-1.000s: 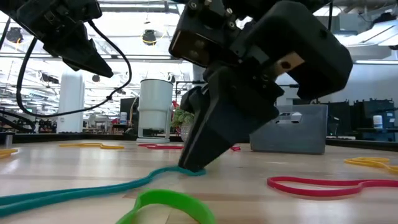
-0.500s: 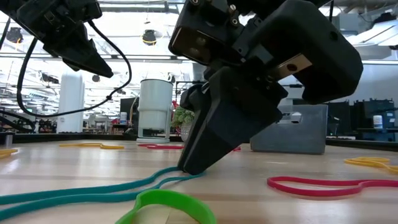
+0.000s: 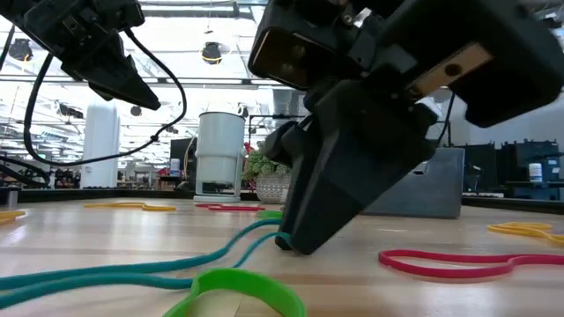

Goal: Pick and place items into bin
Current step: Put the blue rubber band into the black bin

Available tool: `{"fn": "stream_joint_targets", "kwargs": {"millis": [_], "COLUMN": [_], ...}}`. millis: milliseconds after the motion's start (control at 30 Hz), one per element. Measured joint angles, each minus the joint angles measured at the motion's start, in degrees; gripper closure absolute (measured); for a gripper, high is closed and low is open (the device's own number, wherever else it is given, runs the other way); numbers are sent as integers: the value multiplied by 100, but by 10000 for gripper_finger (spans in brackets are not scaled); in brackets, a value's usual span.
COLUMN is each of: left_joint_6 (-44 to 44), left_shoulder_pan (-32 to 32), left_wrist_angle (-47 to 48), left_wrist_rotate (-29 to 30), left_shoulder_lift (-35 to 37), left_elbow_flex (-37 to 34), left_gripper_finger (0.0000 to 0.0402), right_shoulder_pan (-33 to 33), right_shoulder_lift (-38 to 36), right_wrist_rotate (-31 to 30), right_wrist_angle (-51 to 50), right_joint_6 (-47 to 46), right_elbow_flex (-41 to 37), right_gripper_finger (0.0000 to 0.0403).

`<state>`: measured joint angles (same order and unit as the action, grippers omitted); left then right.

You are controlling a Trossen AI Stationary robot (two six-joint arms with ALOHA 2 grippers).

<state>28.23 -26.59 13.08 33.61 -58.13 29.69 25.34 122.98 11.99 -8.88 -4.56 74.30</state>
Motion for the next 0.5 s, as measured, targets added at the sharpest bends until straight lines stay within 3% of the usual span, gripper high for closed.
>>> {"fn": "stream_joint_targets", "kwargs": {"millis": [333,500], "left_joint_6": [2,2], "left_shoulder_pan": [-1,-1], "left_wrist_angle": [0,-1], "left_wrist_rotate": [0,0], "left_shoulder_lift": [0,0], "left_elbow_flex": [0,0], "left_gripper_finger": [308,308], "right_shoulder_pan": [4,4], "right_shoulder_lift": [0,2], "right_wrist_rotate": [-5,-41], "right_wrist_angle": [-5,103], "right_joint_6": [53,303], "right_elbow_flex": [-7,-28], "right_gripper_finger": [333,373]}}
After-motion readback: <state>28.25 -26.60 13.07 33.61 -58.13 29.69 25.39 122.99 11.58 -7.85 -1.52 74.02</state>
